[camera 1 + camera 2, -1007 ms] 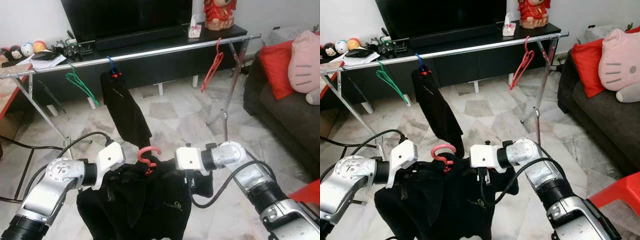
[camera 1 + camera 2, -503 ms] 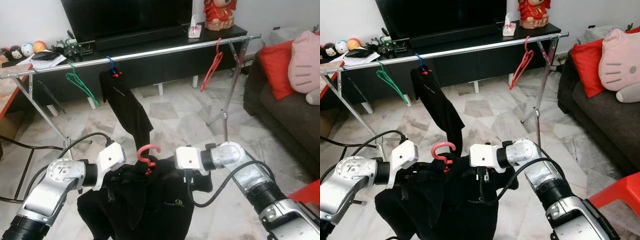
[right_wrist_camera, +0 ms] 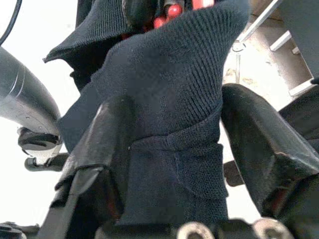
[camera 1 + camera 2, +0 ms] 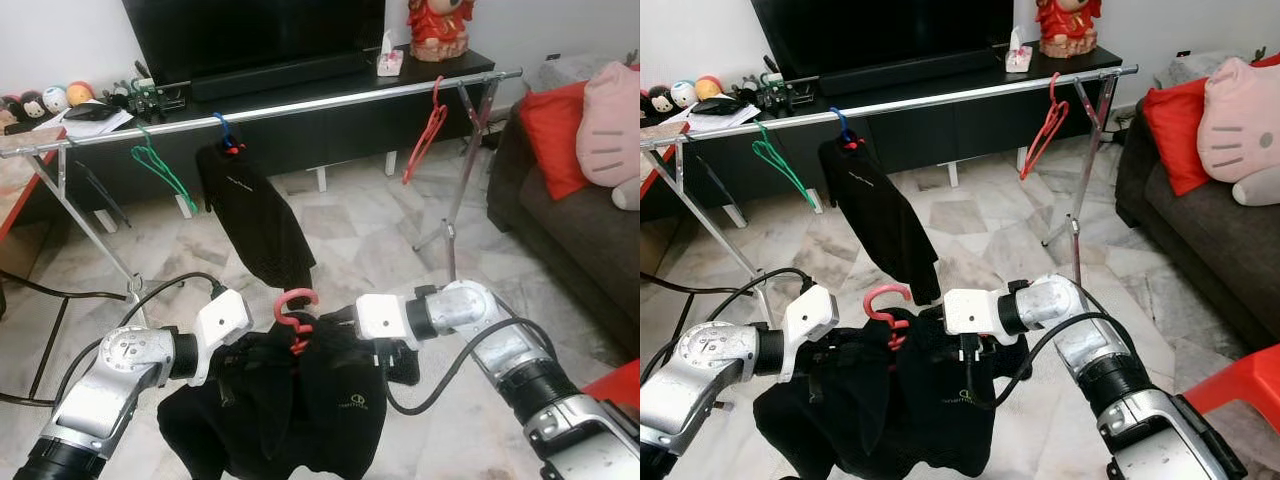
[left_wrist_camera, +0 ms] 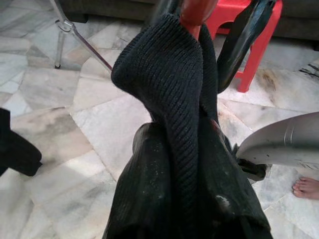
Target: Hang hanger
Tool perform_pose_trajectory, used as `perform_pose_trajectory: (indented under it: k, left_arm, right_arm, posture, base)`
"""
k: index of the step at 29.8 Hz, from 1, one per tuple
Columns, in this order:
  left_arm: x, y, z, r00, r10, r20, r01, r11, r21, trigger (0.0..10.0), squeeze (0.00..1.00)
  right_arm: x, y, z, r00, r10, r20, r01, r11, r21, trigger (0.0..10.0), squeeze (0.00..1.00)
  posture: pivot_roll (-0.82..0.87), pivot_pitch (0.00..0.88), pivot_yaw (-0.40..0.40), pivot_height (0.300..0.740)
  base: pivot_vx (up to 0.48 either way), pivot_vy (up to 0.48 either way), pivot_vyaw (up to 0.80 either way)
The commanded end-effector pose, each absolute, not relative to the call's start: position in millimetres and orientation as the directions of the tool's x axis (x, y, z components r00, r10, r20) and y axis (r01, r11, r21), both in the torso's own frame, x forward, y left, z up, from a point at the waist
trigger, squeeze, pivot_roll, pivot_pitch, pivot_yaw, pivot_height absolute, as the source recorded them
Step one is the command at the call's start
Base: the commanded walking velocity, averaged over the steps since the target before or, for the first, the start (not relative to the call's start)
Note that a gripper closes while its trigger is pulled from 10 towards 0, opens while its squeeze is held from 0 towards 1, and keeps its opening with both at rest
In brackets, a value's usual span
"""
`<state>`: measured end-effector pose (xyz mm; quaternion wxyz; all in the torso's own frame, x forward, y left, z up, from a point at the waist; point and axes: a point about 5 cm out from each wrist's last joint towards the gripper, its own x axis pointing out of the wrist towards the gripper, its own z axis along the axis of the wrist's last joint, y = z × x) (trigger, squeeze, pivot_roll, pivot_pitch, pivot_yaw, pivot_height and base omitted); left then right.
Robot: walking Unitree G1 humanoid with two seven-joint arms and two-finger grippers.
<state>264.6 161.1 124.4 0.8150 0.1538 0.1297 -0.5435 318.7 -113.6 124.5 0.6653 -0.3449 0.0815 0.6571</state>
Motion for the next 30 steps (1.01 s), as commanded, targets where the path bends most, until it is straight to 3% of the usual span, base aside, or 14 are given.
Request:
perform_pose_trajectory:
  k: [1, 18, 21, 24, 25, 26, 27, 28, 29, 30]
  left_arm:
    - [267.2, 168.2, 128.8, 0.423, -0.834, -0.355, 0.906, 0.398, 0.145, 0.0, 0.0]
    - [267.0, 173.6, 114.2, 0.524, -0.787, -0.325, 0.85, 0.507, 0.142, 0.0, 0.0]
    - [266.8, 176.9, 107.2, 0.586, -0.751, -0.303, 0.808, 0.573, 0.141, 0.0, 0.0]
    - [267.3, 180.8, 100.9, 0.654, -0.701, -0.285, 0.754, 0.637, 0.162, 0.0, 0.0]
    - [267.7, 181.2, 100.3, 0.663, -0.693, -0.282, 0.745, 0.646, 0.166, 0.0, 0.0]
    - [270.5, 184.6, 96.8, 0.726, -0.636, -0.262, 0.685, 0.701, 0.2, 0.0, 0.0]
    - [271.8, 188.1, 92.6, 0.774, -0.582, -0.248, 0.63, 0.749, 0.206, 5.9, 0.0]
    - [271.8, 188.8, 91.0, 0.786, -0.568, -0.245, 0.615, 0.762, 0.203, 7.5, 0.0]
    - [271.7, 189.5, 89.3, 0.799, -0.551, -0.239, 0.596, 0.776, 0.207, 10.0, 0.0]
    - [271.7, 190.1, 88.1, 0.81, -0.538, -0.234, 0.583, 0.785, 0.21, 10.0, 0.0]
  right_arm:
    - [319.8, -109.3, 130.9, 0.106, 0.816, -0.569, -0.917, -0.141, -0.372, 10.0, 1.0]
    - [331.0, -116.9, 138.8, 0.204, 0.808, -0.553, -0.904, -0.061, -0.424, 10.0, 1.0]
    - [336.6, -120.0, 143.0, 0.262, 0.808, -0.528, -0.893, -0.005, -0.45, 10.0, 1.0]
    - [343.5, -122.1, 142.9, 0.359, 0.805, -0.473, -0.874, 0.111, -0.474, 10.0, 1.0]
    - [345.7, -122.9, 142.1, 0.393, 0.801, -0.452, -0.868, 0.16, -0.47, 10.0, 0.62]
    - [350.6, -124.9, 139.1, 0.464, 0.787, -0.407, -0.854, 0.276, -0.441, 10.0, 0.0]
    - [353.0, -128.2, 132.9, 0.522, 0.759, -0.388, -0.833, 0.355, -0.425, 10.0, 0.0]
    - [353.4, -129.9, 129.8, 0.541, 0.747, -0.385, -0.824, 0.379, -0.421, 10.0, 0.0]
    - [353.0, -131.2, 126.4, 0.559, 0.741, -0.372, -0.816, 0.411, -0.406, 10.0, 0.0]
    - [352.6, -132.2, 123.8, 0.572, 0.736, -0.363, -0.81, 0.434, -0.394, 10.0, 0.0]
  posture:
    - [-0.09, 0.0, 0.109, 0.74]
    - [-0.1, 0.0, 0.099, 0.74]
    - [-0.11, 0.0, 0.09, 0.74]
    - [-0.11, 0.0, 0.086, 0.74]
    - [-0.11, 0.0, 0.084, 0.74]
    - [-0.11, 0.0, 0.084, 0.74]
    - [-0.11, 0.0, 0.08, 0.74]
    - [-0.11, 0.0, 0.077, 0.74]
    - [-0.11, 0.0, 0.074, 0.74]
    - [-0.11, 0.0, 0.074, 0.74]
  base:
    - [0.0, 0.0, 0.0]
    - [0.0, 0.0, 0.0]
    - [0.0, 0.0, 0.0]
    - [0.0, 0.0, 0.0]
    - [0.0, 0.0, 0.0]
    - [0.0, 0.0, 0.0]
    - [0.0, 0.0, 0.0]
    - [0.0, 0.0, 0.0]
    - [0.0, 0.0, 0.0]
    - [0.0, 0.0, 0.0]
